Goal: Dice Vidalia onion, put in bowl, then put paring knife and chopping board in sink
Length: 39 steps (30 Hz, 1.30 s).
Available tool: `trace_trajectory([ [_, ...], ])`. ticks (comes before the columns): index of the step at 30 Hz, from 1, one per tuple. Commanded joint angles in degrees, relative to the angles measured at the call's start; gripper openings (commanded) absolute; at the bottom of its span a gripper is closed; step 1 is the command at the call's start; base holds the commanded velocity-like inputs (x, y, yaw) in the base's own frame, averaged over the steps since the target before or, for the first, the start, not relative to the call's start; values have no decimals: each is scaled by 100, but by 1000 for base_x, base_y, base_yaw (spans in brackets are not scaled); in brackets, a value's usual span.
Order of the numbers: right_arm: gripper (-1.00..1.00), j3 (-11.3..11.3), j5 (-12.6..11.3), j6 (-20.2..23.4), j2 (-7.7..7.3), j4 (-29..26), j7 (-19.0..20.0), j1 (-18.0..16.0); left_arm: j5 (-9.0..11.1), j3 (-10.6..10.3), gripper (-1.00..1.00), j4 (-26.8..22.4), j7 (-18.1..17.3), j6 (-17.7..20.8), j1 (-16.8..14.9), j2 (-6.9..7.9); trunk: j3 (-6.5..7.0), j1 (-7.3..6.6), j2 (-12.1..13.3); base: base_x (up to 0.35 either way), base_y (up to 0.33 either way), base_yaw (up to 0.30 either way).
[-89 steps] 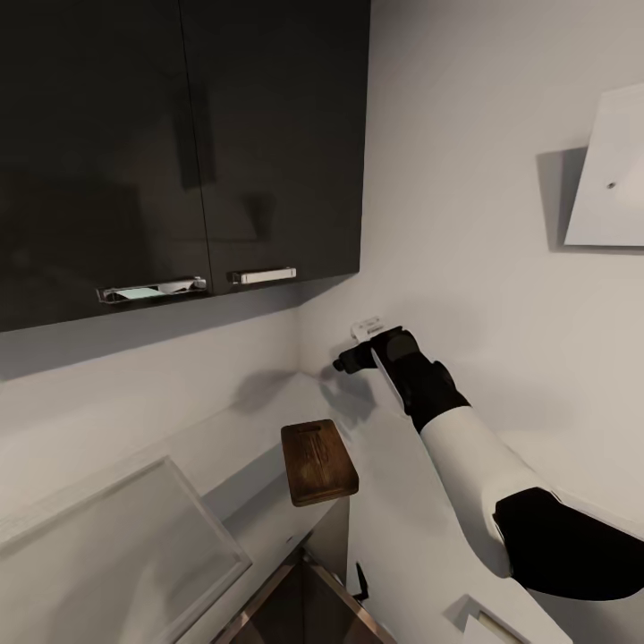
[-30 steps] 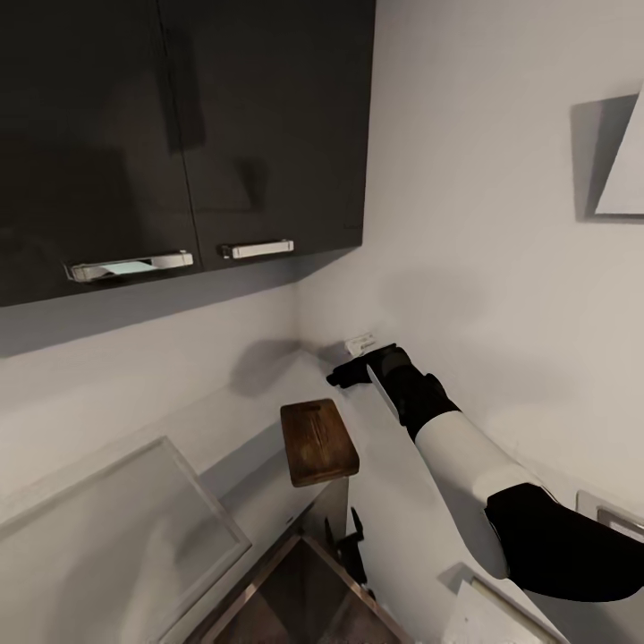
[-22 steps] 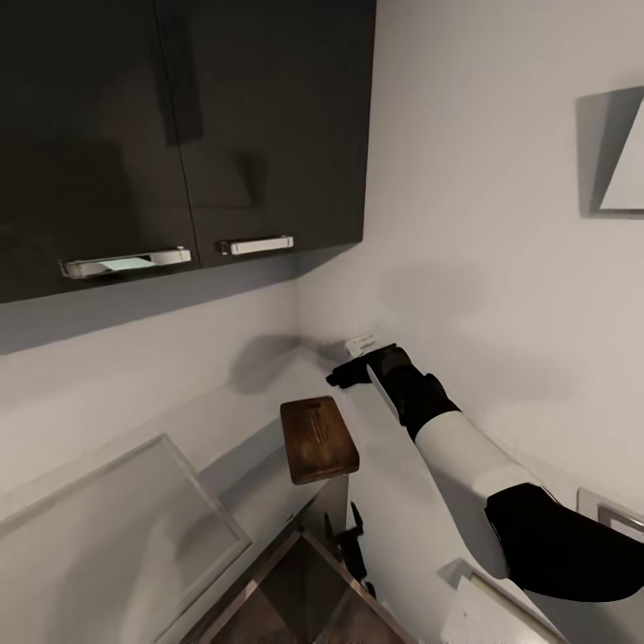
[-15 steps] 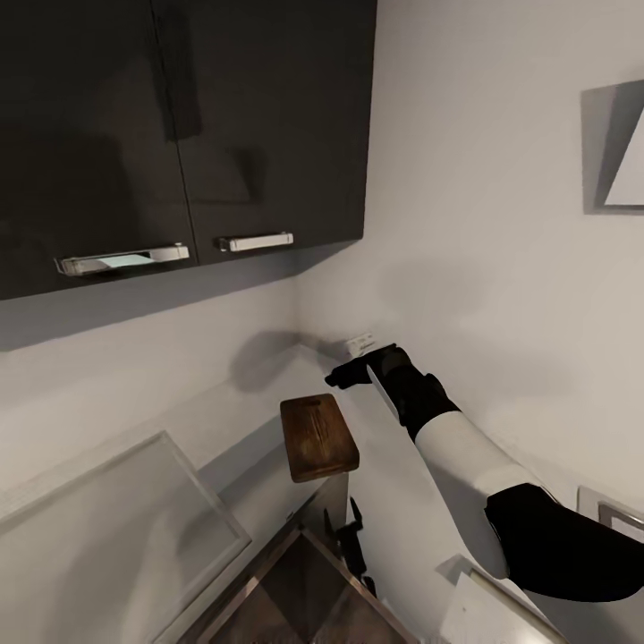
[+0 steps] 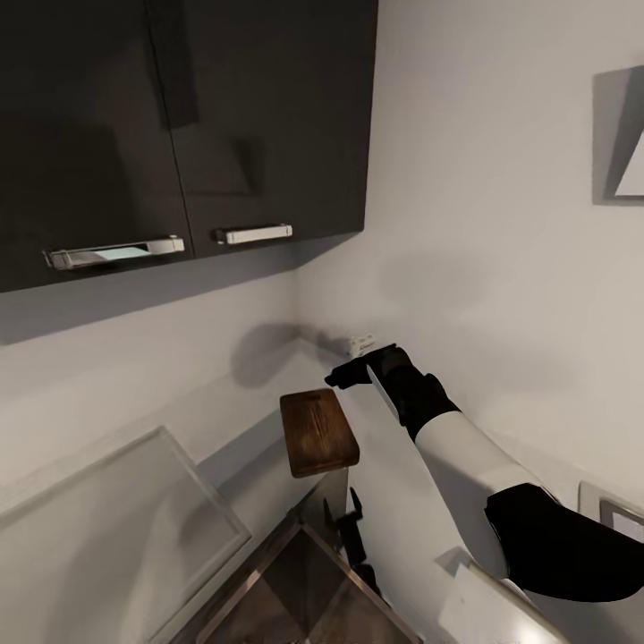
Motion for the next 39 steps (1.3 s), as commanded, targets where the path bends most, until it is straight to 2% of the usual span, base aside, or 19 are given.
trace_trajectory([
  [1,100,4,61,21,0,-7,41,-5,33,-4,100,-8,2,-7,1,0,-22,4,-13,0,0,0],
  [39,100,5,61,13,0,-26,46,-5,30,-4,100,6,-6,-7,1,-4,-353,4,-13,0,0,0],
])
